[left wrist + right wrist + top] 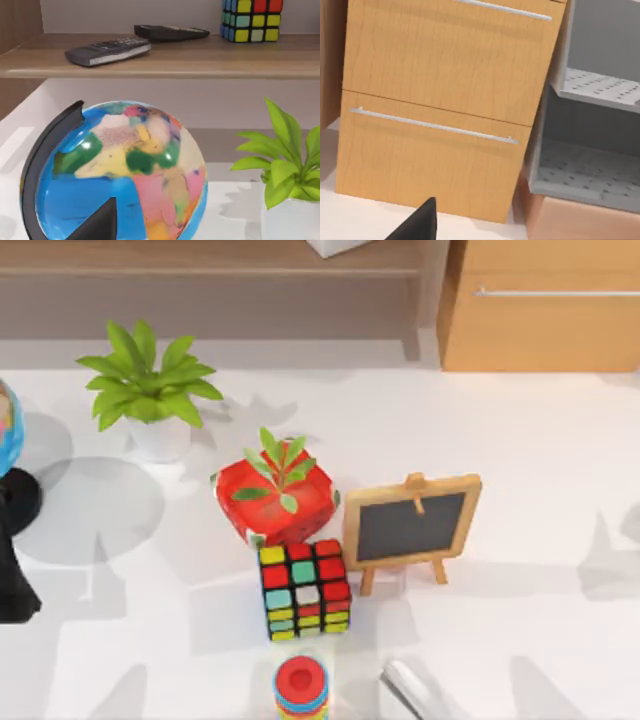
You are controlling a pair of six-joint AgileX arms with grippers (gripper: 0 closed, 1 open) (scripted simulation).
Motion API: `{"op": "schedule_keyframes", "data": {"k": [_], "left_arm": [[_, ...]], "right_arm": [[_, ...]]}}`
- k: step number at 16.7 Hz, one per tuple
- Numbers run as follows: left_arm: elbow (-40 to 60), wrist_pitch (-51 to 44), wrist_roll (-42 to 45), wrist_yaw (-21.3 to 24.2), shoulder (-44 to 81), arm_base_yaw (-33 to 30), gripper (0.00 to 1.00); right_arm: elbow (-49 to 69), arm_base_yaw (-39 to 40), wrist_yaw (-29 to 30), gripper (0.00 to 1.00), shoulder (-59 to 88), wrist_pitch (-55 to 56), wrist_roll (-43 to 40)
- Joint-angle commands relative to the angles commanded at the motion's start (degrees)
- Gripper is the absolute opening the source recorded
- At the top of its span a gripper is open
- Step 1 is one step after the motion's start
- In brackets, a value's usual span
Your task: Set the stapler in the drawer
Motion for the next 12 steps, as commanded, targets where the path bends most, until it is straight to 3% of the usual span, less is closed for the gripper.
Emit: {"op": "schedule_keyframes", "data": {"k": [12], "left_arm": [[0.0,0.0,0.0,0.0,0.0,0.0,1.0]], "right_arm": [[28.32,4.26,3.8,1.0,65.98,37.46,-49.07]]}}
